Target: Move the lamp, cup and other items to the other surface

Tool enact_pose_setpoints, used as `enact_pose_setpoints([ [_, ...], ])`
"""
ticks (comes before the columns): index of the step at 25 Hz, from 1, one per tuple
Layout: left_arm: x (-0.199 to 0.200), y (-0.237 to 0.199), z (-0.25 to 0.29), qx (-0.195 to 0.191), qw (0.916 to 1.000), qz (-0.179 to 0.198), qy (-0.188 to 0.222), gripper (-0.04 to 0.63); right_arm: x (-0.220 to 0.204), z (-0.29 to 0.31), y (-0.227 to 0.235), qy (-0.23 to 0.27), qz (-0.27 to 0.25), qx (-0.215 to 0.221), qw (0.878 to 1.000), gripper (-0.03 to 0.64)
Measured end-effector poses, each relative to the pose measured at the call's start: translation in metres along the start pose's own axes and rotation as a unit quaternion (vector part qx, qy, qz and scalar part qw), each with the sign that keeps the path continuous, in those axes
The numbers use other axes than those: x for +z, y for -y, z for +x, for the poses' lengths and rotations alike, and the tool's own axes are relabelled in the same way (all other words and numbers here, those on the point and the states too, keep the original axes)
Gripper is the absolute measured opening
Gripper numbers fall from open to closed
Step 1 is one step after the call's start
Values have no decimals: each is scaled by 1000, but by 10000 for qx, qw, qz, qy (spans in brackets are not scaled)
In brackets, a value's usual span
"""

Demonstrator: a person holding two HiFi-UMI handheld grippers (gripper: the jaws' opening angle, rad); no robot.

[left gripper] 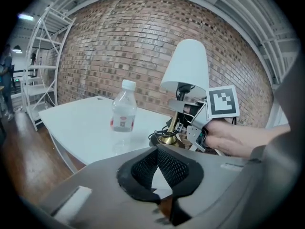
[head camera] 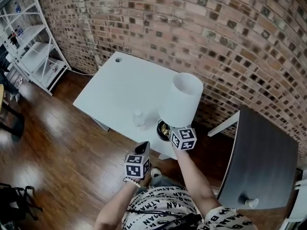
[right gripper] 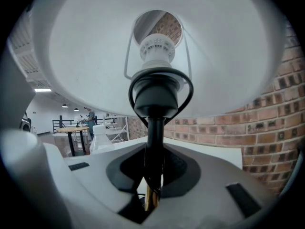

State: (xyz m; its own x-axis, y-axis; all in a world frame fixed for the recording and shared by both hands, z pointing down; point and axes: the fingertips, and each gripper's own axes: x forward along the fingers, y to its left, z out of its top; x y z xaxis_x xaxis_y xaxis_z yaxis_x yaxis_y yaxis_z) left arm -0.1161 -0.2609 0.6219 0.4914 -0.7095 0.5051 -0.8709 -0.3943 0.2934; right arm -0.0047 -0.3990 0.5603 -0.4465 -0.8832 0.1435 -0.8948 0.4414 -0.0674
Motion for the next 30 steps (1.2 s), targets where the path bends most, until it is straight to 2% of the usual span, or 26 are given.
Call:
enact_pose_setpoints([
  [7,2,-7,17,229,9997,-103,45,2,-6,44,5,21,-14,331,9994,60],
  [13,0,-10,28,273,9993,-236,32,2,-9,65,7,38,-8,528,9986,60],
  [30,-13,-13,31,390,9984,-395,-54,2,-19,70,-7,142,-150,761,9969,60],
])
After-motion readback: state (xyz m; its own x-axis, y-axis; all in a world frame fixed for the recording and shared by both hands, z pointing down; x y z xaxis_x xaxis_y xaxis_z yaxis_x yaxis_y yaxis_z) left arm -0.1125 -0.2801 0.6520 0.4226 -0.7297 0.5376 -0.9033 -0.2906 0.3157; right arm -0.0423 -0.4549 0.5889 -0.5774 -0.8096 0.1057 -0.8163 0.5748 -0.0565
